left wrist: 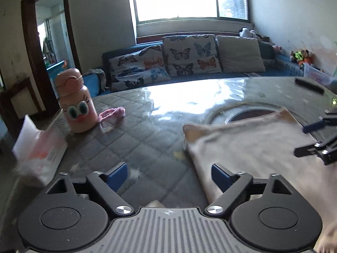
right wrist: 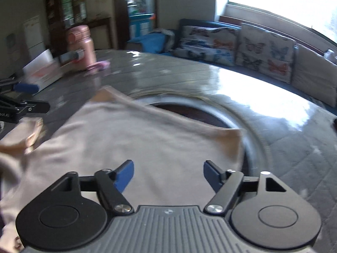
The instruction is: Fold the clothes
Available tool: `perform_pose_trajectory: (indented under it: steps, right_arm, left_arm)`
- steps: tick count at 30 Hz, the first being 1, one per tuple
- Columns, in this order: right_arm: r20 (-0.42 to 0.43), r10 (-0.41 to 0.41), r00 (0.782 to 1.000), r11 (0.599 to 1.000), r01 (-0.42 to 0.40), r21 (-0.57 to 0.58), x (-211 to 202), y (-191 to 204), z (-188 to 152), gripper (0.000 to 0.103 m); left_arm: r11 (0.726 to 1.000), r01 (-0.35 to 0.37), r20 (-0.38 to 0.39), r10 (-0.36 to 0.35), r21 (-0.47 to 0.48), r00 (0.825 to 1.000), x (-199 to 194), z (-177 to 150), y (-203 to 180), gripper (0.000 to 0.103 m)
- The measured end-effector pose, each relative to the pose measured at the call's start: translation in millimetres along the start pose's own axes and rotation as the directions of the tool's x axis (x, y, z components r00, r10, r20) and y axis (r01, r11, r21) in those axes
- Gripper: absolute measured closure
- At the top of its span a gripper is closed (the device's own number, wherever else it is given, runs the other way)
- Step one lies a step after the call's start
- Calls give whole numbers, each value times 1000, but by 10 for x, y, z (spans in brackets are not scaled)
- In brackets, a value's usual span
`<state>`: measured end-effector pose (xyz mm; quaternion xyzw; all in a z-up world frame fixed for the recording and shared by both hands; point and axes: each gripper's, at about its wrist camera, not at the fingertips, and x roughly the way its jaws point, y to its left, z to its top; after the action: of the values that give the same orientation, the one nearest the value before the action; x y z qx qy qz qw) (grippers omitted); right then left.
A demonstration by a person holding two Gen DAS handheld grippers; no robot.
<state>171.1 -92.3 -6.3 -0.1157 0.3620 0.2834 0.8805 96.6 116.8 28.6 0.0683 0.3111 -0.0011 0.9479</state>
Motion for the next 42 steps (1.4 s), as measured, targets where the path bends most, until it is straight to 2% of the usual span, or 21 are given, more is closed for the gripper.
perform_pose_trajectory:
  steps: [2, 6, 9, 12, 15, 18, 20, 24, 27, 30, 35, 40, 42]
  right_arm:
    - [2, 18, 1000, 999, -18, -40, -14, 189, -18, 20]
    - [4, 57, 998, 994, -57, -92, 24, 508, 29, 18]
    - [-5, 72, 997, 990, -72, -122, 132, 720, 69, 17]
    - [-5, 25, 1000, 988, -26, -154, 257, 895, 82, 16]
    - [2, 13, 1000, 989, -12, -151, 316, 1032, 110, 13]
    - [3, 39, 999, 986, -38, -162, 307, 1166, 122, 13]
    - [9, 60, 998, 977, -57, -203, 285, 1295, 106, 11]
    - [45, 41, 998, 959, -26, -282, 224, 1483, 56, 10]
    - [63, 19, 998, 951, 1, -310, 179, 1532, -1, 7]
    - [45, 20, 999, 953, -5, -303, 179, 1520, -45, 7]
    - [41, 21, 999, 958, -8, -287, 171, 1497, -47, 6]
    - [45, 23, 999, 958, -9, -286, 143, 1498, -35, 6]
    - [47, 24, 999, 959, -10, -283, 128, 1493, -31, 6]
  left_arm:
    - [999, -22, 6, 22, 33, 1000, -126, -140, -33, 9]
    - [995, -62, -1, 63, 80, 998, -282, -390, -66, 7]
    - [993, -77, -15, 78, 85, 997, -298, -507, -54, 7]
    - [991, -100, -17, 102, 87, 995, -274, -585, -24, 6]
    - [989, -117, -24, 119, 86, 993, -253, -669, 30, 6]
    - [983, -160, -29, 163, 95, 986, -241, -763, 78, 6]
    - [978, -196, -26, 198, 68, 980, -244, -790, 144, 5]
    - [962, -271, -26, 271, -31, 962, -266, -820, 328, 5]
    - [936, -320, -41, 317, -145, 948, -297, -834, 525, 5]
    - [905, -360, -48, 359, -226, 932, -346, -854, 685, 5]
    - [861, -446, -71, 443, -243, 894, -373, -887, 800, 4]
    - [833, -499, -89, 493, -241, 866, -401, -935, 899, 4]
    - [829, -507, -90, 501, -237, 861, -411, -941, 925, 4]
